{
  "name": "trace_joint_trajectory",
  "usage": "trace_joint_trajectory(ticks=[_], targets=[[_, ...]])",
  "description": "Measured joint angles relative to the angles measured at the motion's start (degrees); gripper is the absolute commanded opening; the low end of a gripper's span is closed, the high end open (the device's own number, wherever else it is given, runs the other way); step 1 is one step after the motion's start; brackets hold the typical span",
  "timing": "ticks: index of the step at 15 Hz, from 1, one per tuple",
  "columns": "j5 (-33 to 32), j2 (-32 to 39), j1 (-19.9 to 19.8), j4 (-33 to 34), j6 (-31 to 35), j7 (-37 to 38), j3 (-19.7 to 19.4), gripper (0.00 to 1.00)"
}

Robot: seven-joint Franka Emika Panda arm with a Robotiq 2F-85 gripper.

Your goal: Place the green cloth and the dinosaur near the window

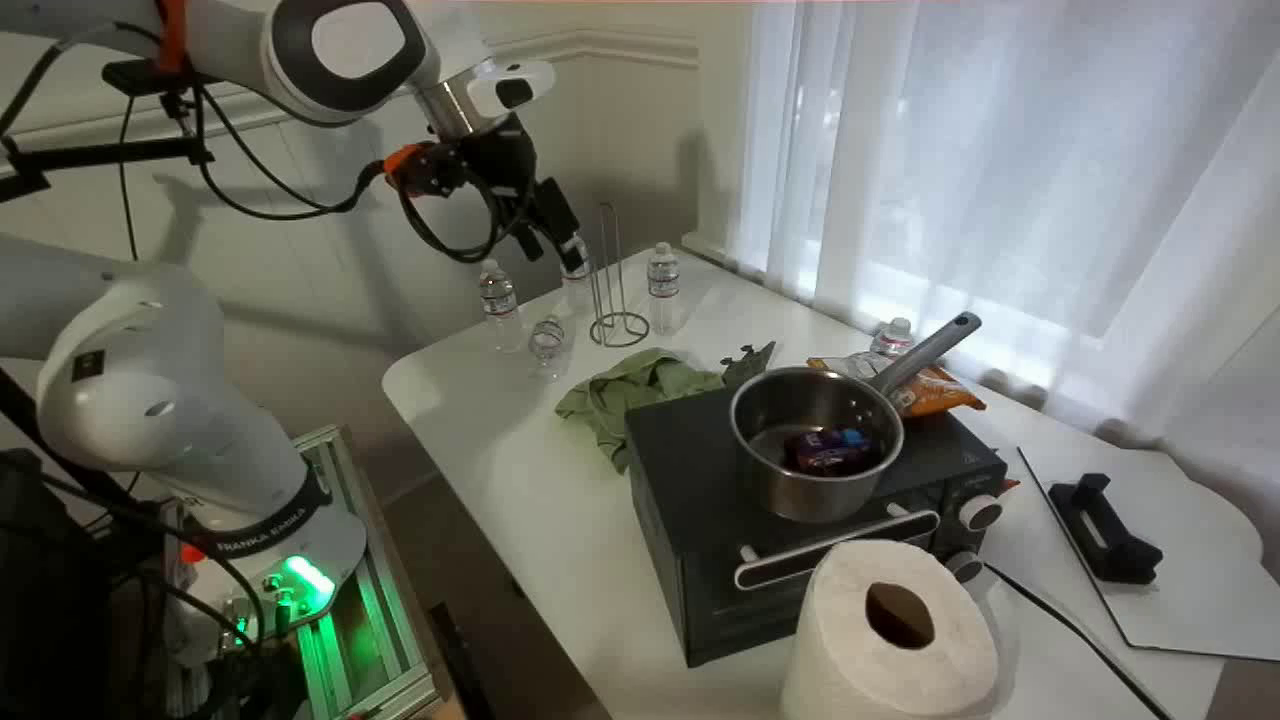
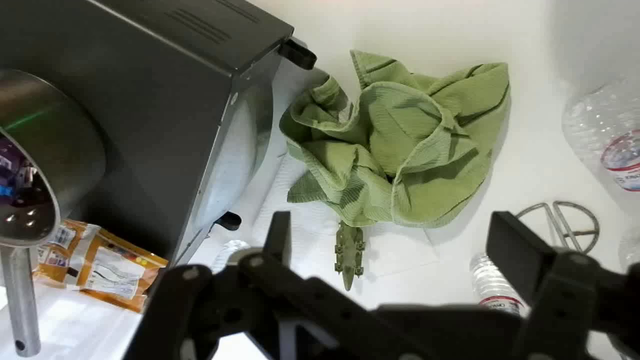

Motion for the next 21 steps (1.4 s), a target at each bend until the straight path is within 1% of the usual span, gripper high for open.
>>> trace_joint_trajectory(ticks=[10, 12, 14, 16, 19, 21], targets=[[0.0, 0.0, 0.0, 0.0, 0.0, 0.0, 0.0, 1.0], [0.0, 0.9, 0.0, 0.1, 0.0, 0.5, 0.1, 1.0], [0.0, 3.3, 0.1, 0.2, 0.2, 2.1, 0.9, 1.0], [0.0, 7.2, 0.4, 0.2, 2.1, 4.8, 2.3, 1.0], [0.0, 14.6, 0.6, 0.3, 8.4, 8.7, 3.8, 1.0], [0.1, 20.4, 0.6, 0.9, 13.6, 9.9, 3.9, 1.0]])
